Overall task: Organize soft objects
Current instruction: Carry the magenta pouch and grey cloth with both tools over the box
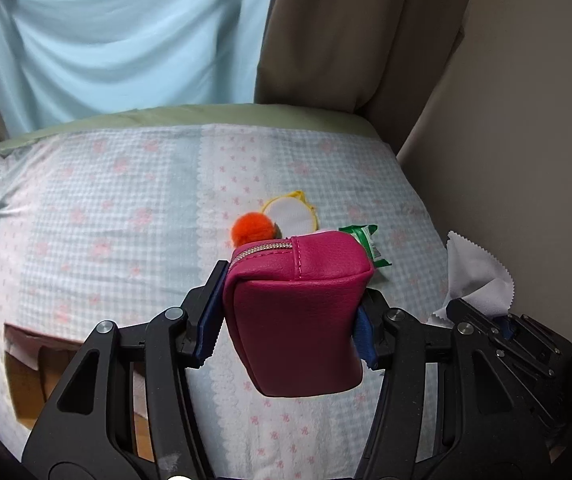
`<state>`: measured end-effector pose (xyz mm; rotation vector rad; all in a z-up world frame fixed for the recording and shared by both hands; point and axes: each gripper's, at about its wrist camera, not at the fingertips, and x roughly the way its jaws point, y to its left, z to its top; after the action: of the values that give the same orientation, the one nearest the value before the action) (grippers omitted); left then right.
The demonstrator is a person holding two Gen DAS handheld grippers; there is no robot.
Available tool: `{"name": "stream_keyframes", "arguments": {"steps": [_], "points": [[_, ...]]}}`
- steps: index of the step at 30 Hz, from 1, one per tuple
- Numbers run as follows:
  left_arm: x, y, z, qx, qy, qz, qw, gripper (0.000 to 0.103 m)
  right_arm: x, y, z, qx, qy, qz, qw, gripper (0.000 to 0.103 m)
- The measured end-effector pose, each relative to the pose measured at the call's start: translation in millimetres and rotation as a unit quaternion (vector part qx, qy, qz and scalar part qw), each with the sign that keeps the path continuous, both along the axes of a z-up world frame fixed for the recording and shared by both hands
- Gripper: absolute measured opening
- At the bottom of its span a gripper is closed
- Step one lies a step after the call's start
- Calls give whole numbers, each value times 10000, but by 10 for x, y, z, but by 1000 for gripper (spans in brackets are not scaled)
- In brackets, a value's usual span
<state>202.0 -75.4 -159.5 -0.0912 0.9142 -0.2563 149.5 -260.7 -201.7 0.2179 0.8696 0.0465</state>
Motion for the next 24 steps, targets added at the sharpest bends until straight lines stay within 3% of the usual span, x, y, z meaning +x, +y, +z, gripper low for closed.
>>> {"name": "stream_keyframes", "arguments": {"steps": [6,11,18,24], "points": [[-534,765,288,-30,-55,338,9994,51,-314,492,422,-112,-160,296,9994,17],[-911,1423,358,107,39,553,9984,51,-542,1090,617,-11,-158,641,9978,17],[-1267,2331,318,125,150,853,9962,51,-664,1896,580,215,60,1090,9938,17],[-1269,2969,137,169,353,901,9952,51,-658,2389,402,157,236,1173,9927,17]]}}
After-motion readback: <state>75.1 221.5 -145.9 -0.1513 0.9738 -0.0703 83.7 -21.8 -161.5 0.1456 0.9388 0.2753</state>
